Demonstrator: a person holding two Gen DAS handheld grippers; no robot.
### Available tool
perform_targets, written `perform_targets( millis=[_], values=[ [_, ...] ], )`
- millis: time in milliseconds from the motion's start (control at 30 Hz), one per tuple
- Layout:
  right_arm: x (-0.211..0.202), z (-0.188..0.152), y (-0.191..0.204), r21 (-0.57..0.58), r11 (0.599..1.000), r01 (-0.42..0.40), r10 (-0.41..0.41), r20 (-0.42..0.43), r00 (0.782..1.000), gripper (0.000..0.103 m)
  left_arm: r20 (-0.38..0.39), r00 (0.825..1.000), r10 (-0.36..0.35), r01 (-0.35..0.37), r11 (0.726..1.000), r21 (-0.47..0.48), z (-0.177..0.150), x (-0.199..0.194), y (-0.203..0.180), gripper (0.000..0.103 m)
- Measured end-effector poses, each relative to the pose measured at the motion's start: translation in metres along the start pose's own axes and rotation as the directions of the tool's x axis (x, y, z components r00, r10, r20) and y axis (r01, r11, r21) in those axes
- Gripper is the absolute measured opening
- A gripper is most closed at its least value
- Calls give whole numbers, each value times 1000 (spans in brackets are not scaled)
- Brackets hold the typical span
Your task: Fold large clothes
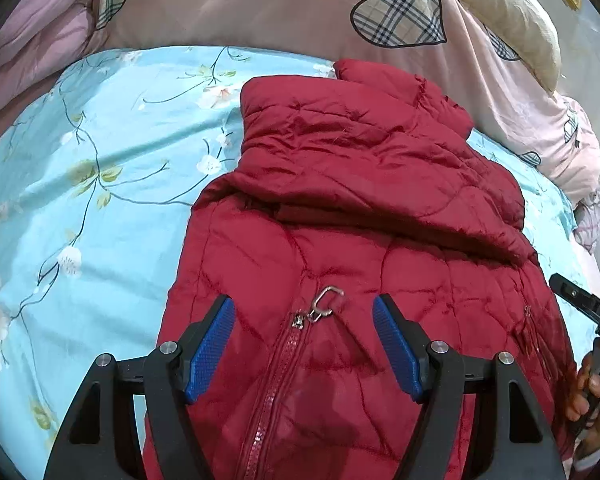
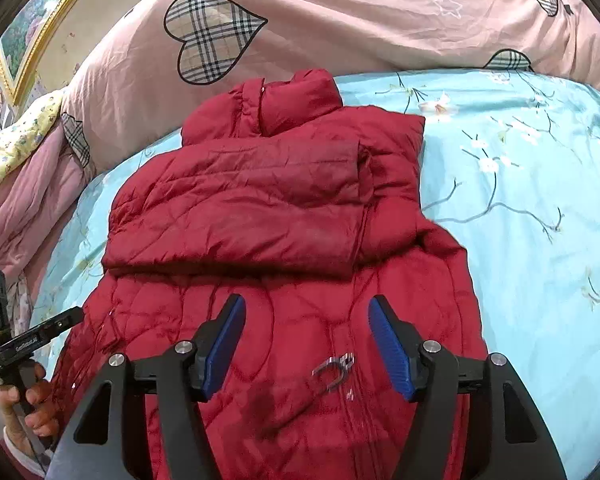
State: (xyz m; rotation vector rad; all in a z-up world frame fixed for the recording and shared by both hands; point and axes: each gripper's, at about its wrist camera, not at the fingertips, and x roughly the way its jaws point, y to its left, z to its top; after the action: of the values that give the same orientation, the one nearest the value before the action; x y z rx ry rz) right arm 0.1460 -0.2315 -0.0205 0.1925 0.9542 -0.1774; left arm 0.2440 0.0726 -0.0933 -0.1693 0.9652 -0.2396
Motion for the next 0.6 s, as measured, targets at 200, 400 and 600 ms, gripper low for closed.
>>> perform_targets(
  millis=[200, 400, 600],
  values=[
    [-14, -14, -3, 21, 1000, 6, -6, -8, 1000, 66, -16, 1000, -2, 2, 1000, -21, -6, -1, 7, 71],
    [-32, -26, -9, 14, 1000, 16, -16, -31, 999, 69, -32, 999, -12, 12, 1000, -13, -14, -15, 14, 71],
    [-60, -46, -29, 8, 995, 99, -98, -53, 994, 73, -44, 999, -11, 10, 1000, -25, -32, -40, 31, 75]
  ],
)
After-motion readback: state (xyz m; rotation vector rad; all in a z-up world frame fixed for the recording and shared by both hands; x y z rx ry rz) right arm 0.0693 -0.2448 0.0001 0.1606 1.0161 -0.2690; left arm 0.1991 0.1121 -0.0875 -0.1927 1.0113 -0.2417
